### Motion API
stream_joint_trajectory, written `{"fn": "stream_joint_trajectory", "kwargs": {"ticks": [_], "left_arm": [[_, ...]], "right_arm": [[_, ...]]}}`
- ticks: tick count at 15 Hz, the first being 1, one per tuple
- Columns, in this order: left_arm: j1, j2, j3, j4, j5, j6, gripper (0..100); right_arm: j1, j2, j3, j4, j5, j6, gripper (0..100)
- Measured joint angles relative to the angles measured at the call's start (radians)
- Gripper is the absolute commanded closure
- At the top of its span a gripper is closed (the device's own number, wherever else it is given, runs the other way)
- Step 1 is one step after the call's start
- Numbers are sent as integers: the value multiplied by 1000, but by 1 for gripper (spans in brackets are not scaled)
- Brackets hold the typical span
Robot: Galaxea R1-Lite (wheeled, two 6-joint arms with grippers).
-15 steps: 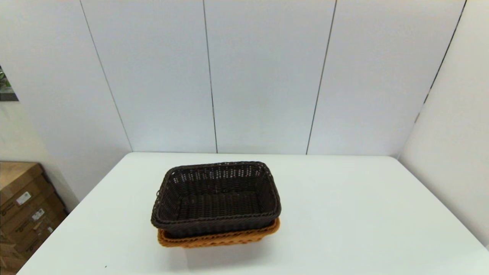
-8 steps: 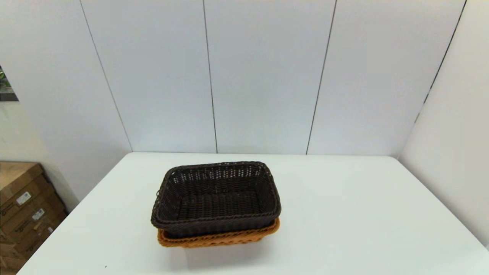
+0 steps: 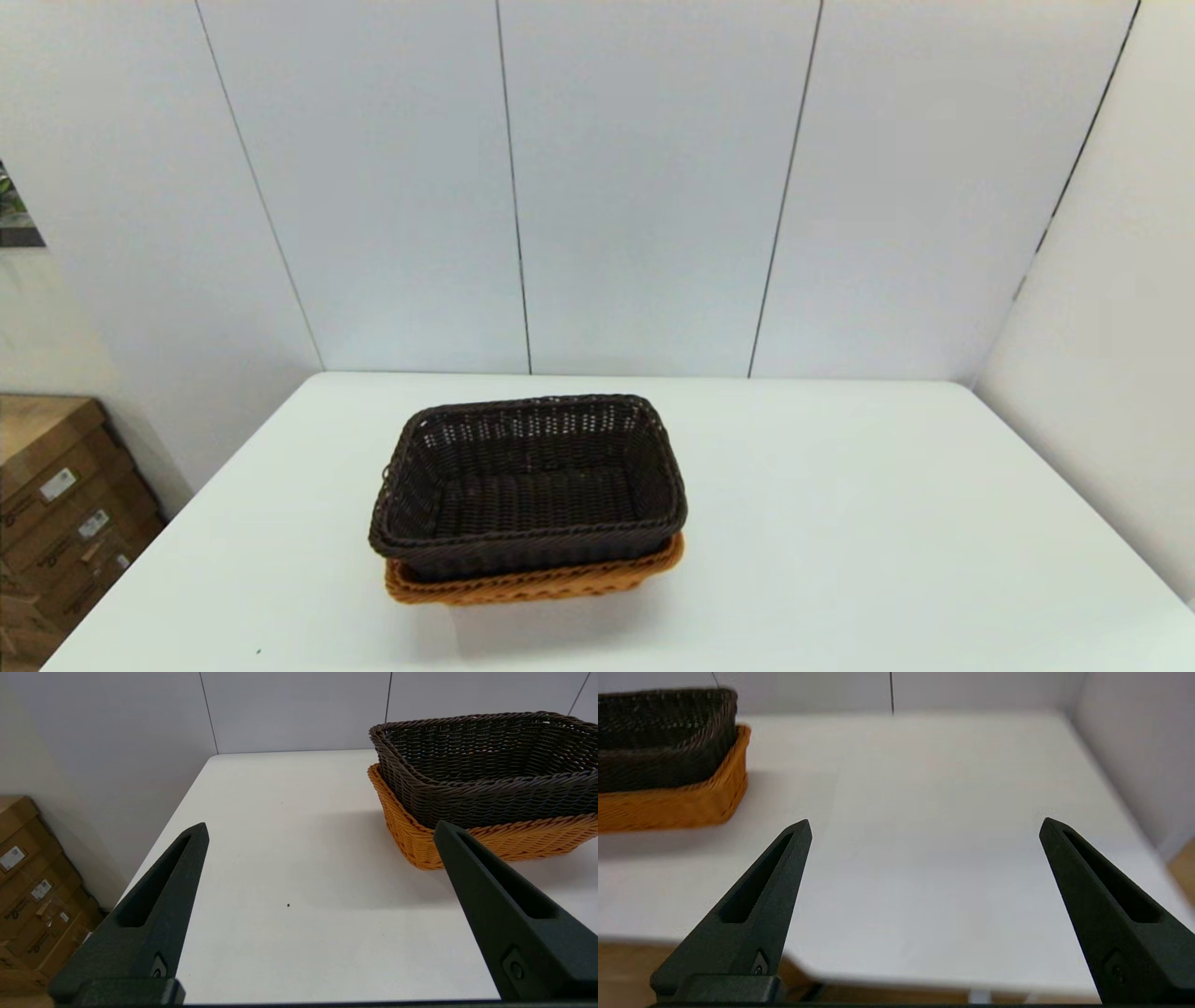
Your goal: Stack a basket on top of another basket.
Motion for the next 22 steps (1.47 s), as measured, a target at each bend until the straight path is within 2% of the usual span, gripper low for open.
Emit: {"fn": "stream_joint_trajectory", "kwargs": {"ticks": [3, 7, 22], "left_arm": [[0, 0, 0, 0, 0, 0, 0], [0, 0, 0, 0, 0, 0, 0], [0, 0, 0, 0, 0, 0, 0]], "right_arm": [[0, 0, 65, -104, 0, -80, 0], [0, 0, 170, -272, -4, -135, 0], [1, 0, 191, -285, -4, -112, 0]]}}
